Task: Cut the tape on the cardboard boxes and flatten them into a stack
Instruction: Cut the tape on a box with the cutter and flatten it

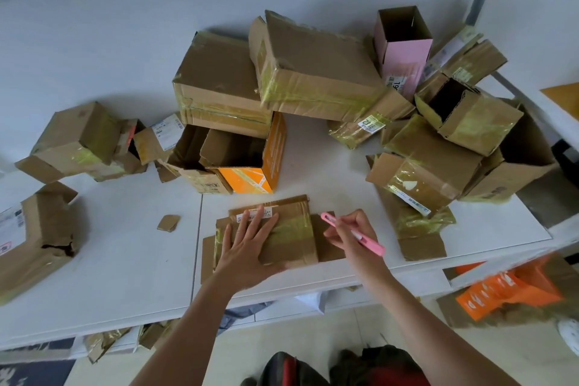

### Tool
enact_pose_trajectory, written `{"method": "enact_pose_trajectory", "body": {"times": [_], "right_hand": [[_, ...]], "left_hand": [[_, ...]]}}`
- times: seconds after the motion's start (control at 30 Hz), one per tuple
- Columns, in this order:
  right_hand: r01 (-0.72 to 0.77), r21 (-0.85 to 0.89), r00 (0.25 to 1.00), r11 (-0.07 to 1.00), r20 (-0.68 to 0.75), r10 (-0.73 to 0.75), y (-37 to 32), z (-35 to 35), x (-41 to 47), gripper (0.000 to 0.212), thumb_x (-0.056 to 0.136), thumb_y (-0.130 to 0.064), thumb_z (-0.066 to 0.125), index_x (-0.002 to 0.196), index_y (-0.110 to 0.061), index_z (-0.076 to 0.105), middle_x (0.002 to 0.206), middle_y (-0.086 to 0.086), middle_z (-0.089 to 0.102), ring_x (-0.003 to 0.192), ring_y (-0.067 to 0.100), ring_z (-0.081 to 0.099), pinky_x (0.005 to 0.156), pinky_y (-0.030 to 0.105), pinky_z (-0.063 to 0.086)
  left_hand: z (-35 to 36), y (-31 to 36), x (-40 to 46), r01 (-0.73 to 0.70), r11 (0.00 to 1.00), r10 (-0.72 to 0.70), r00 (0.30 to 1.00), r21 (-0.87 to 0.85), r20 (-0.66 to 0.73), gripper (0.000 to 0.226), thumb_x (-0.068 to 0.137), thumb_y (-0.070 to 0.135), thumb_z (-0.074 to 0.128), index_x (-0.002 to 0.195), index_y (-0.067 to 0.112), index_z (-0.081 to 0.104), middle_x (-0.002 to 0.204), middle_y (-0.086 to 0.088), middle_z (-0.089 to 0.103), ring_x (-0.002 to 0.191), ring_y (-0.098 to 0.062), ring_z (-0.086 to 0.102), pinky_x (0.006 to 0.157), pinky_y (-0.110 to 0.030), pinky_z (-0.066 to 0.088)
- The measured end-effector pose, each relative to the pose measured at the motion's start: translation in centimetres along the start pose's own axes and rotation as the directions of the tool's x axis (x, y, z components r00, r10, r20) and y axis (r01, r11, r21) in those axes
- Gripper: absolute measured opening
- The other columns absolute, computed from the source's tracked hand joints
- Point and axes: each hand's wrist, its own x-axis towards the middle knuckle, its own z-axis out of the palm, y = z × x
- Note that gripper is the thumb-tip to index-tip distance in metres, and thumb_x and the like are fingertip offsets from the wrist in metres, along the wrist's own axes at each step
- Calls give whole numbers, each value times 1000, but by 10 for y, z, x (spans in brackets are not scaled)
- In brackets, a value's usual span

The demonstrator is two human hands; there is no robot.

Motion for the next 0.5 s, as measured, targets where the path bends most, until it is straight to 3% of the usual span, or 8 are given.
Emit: {"method": "enact_pose_trajectory", "body": {"times": [0.3, 0.5], "right_hand": [[-89, -15, 996, 996, 6, 89, -2, 18, 8, 13, 95, -28, 59, 92, -19, 50, 89, 10, 70, 92, 9, 67, 85, 46, 52], [-139, 26, 989, 990, 49, 137, -7, 15, 8, 30, 83, -41, 64, 91, -16, 49, 82, 4, 68, 95, 23, 67, 89, 48, 54]], "left_hand": [[-4, 5, -1, 32, 999, -31, 999, -19, 17, 112, 48, 103, -6, 148, 51, -15, 147, 23, -37, 137, -8, -37, 116, -43, -19], [-2, 3, -1, 22, 999, -22, 999, -26, 26, 108, 51, 102, -4, 147, 52, -16, 148, 23, -37, 137, -9, -38, 113, -42, -22]]}}
